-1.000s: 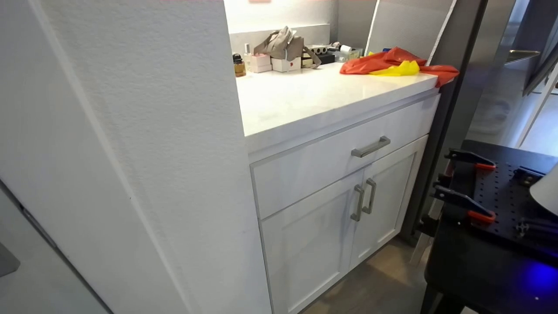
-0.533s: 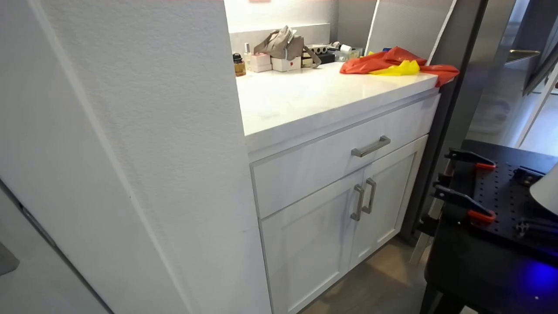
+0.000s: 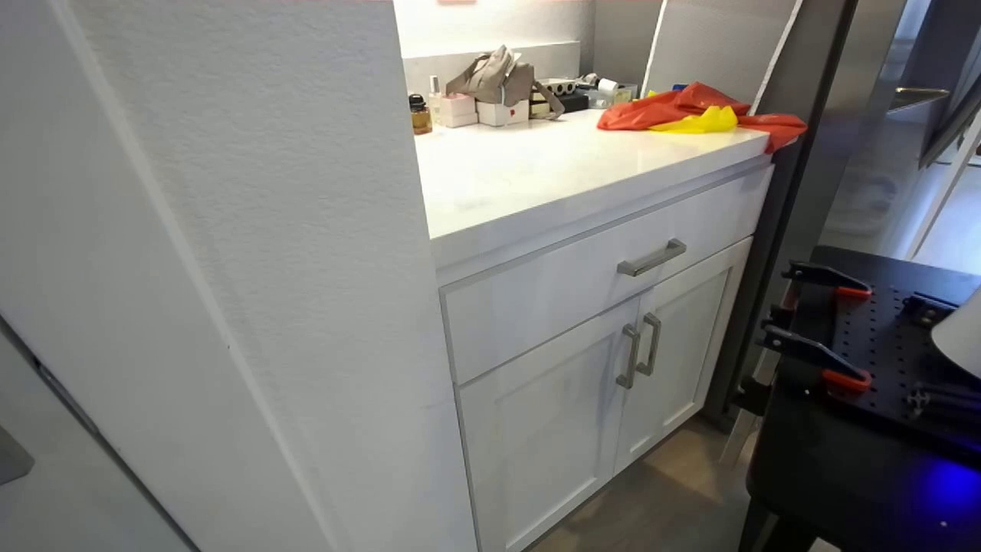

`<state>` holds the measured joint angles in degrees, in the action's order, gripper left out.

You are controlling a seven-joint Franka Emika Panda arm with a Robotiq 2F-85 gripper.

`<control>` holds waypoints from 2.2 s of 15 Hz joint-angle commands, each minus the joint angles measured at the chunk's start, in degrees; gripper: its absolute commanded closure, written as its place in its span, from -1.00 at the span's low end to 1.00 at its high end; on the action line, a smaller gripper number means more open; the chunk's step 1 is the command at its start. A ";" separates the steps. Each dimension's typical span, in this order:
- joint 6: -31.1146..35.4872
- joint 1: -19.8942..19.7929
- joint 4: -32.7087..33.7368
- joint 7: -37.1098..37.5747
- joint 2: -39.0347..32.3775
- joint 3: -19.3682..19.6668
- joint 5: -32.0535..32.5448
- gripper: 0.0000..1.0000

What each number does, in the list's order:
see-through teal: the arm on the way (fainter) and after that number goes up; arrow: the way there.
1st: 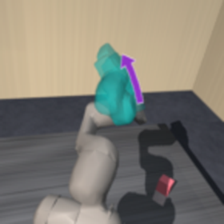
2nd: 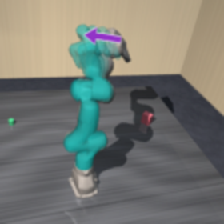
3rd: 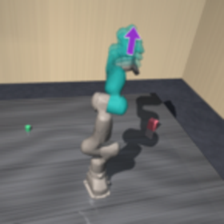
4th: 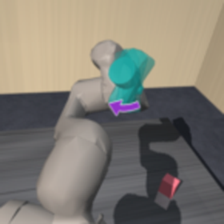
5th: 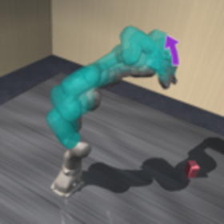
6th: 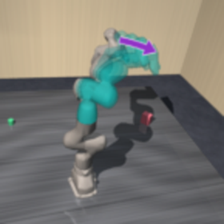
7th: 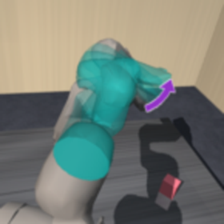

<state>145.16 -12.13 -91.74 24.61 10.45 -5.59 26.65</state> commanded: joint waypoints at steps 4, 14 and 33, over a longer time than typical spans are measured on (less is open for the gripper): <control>-7.07 2.64 -3.69 -5.69 5.29 3.62 -2.74 0.91; -2.87 3.50 -5.35 -7.02 6.27 2.79 -0.23 -0.53; 16.52 -0.15 -9.04 7.50 5.01 1.99 20.67 -1.00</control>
<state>159.44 -10.63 -100.27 28.67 15.43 -2.99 44.29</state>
